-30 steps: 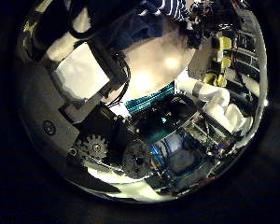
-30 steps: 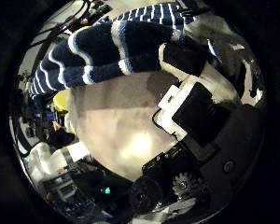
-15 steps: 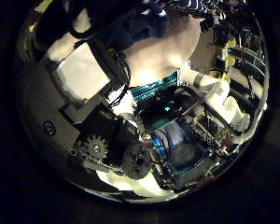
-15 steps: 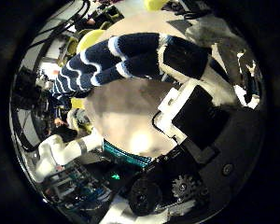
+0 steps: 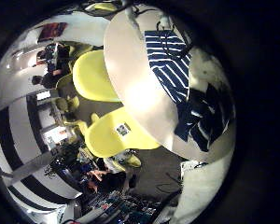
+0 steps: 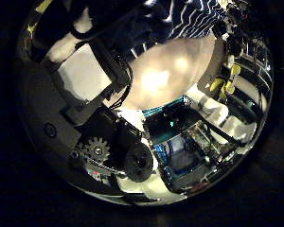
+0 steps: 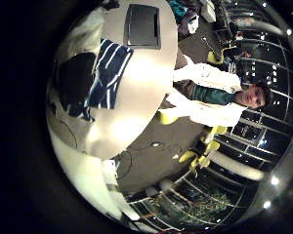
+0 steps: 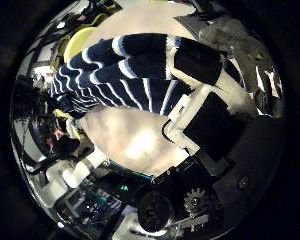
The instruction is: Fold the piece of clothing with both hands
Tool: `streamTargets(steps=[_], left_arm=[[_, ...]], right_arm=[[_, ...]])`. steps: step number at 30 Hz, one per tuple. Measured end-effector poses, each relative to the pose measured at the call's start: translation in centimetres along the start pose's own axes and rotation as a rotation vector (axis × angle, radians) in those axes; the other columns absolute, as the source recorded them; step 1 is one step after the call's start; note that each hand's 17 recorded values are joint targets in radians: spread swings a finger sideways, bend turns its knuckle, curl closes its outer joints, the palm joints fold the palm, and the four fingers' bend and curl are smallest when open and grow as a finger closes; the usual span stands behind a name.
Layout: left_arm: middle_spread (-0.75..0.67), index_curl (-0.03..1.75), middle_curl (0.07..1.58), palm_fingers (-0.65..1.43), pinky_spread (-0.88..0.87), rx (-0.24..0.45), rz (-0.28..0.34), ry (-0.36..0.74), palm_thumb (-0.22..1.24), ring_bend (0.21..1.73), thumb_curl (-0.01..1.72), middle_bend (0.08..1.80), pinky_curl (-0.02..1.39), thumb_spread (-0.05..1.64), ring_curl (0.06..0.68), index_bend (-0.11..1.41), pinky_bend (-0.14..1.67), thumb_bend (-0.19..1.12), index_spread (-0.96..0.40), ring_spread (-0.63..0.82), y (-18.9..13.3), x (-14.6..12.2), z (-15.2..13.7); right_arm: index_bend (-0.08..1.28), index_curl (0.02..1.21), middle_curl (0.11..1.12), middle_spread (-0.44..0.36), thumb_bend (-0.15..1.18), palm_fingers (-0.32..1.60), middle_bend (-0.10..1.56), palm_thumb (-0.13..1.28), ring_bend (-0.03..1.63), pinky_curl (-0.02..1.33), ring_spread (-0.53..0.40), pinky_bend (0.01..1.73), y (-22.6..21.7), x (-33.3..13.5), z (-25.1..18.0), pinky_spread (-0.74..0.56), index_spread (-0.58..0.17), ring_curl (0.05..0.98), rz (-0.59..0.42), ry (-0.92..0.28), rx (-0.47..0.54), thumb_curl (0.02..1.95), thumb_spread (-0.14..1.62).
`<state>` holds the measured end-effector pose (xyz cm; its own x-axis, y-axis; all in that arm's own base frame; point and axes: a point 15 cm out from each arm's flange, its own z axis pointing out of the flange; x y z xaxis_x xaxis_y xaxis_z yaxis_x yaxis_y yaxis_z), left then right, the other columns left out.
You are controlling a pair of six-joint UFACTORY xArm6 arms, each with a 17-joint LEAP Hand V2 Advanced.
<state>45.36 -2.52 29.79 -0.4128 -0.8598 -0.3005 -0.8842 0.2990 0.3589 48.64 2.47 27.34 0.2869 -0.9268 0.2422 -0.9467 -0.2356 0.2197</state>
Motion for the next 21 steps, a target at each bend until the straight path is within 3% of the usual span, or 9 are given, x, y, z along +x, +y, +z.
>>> streamTargets(steps=[8,12,15,19,21], left_arm=[[-0.65,1.19,0.92,0.98,-0.67,-0.018,-0.021,0.010,0.81,1.16,0.54,0.77,0.61,1.08,0.505,0.16,1.11,-0.02,-0.67,-0.52,-6.5,-1.8,3.2],[-0.65,1.19,0.92,0.97,-0.67,-0.031,-0.028,0.015,0.81,1.16,0.54,0.77,0.61,1.08,0.504,0.16,1.11,-0.02,-0.67,-0.53,-8.6,-2.2,4.7],[-0.65,1.19,0.92,0.95,-0.67,0.019,-0.037,0.013,0.80,1.17,0.53,0.76,0.61,1.08,0.509,0.16,1.10,-0.02,-0.67,-0.52,-10.3,-2.7,5.1],[-0.63,1.19,0.92,0.80,-0.67,0.046,-0.054,0.016,0.73,1.16,0.51,0.72,0.63,1.07,0.517,0.15,1.10,-0.04,-0.65,-0.52,-11.3,-3.2,5.7],[-0.62,1.18,0.92,0.72,-0.67,0.084,-0.070,0.014,0.67,1.17,0.49,0.68,0.63,1.06,0.521,0.16,1.09,-0.05,-0.64,-0.52,-12.1,-3.6,5.4]], right_arm=[[1.13,1.00,0.96,-0.189,-0.01,0.89,1.31,0.96,1.40,1.15,-0.265,1.22,-6.5,-0.2,3.6,-0.20,-0.309,0.869,-0.009,0.027,-0.039,0.69,1.22],[1.13,1.00,0.96,-0.190,-0.02,0.88,1.30,0.93,1.40,1.16,-0.265,1.21,-8.8,-0.9,4.2,-0.21,-0.309,0.872,-0.011,0.033,0.014,0.68,1.22],[1.10,1.00,0.96,-0.188,-0.03,0.86,1.28,0.87,1.39,1.15,-0.263,1.19,-9.8,-1.1,4.4,-0.22,-0.311,0.870,0.007,0.036,0.040,0.65,1.23],[0.98,0.96,0.94,-0.198,-0.02,0.82,1.28,0.80,1.39,1.13,-0.268,1.18,-11.6,-0.8,4.0,-0.24,-0.327,0.862,0.038,0.032,0.114,0.60,1.27],[0.84,0.92,0.92,-0.196,-0.02,0.77,1.27,0.79,1.40,1.12,-0.271,1.19,-12.6,-0.3,3.7,-0.25,-0.339,0.854,0.059,0.028,0.157,0.57,1.29]])
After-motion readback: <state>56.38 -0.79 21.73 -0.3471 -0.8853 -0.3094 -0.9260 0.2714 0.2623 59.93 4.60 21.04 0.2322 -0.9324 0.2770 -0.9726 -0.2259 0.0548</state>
